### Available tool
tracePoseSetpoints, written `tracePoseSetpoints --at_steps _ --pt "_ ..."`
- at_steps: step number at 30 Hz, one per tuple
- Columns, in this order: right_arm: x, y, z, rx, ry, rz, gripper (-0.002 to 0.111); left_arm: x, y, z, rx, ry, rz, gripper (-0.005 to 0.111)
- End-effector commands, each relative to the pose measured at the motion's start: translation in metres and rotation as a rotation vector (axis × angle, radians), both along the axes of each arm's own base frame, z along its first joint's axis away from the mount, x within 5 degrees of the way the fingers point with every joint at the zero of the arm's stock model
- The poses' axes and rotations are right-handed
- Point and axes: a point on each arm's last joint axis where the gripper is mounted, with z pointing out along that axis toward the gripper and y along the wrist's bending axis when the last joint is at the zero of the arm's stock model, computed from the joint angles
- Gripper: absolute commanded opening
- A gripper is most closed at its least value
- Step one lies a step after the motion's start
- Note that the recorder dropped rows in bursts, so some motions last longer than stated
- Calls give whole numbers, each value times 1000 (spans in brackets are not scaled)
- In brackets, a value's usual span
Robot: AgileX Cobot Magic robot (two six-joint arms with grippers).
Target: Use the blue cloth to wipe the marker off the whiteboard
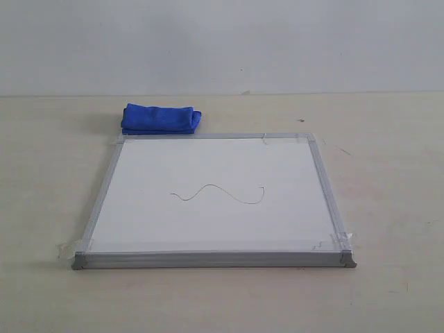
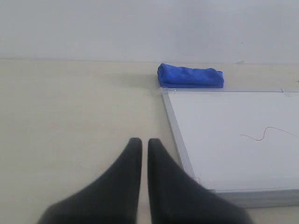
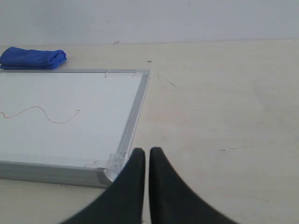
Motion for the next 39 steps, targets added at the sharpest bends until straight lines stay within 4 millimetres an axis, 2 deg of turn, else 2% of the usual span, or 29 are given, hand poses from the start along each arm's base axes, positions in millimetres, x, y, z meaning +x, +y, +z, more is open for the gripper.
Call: tracePoseSetpoints --at_steps 1,36,38,39 --pt "0 0 1 -3 -10 -2 0 0 0 -1 0 -5 4 5" --pt "0 0 1 -3 -10 -2 0 0 0 -1 8 -3 2 5" --pt "0 0 1 -3 -10 -2 0 0 0 -1 -34 -1 5 5" --pt "0 0 1 -3 -10 -2 0 -1 -1 5 -64 -15 7 5"
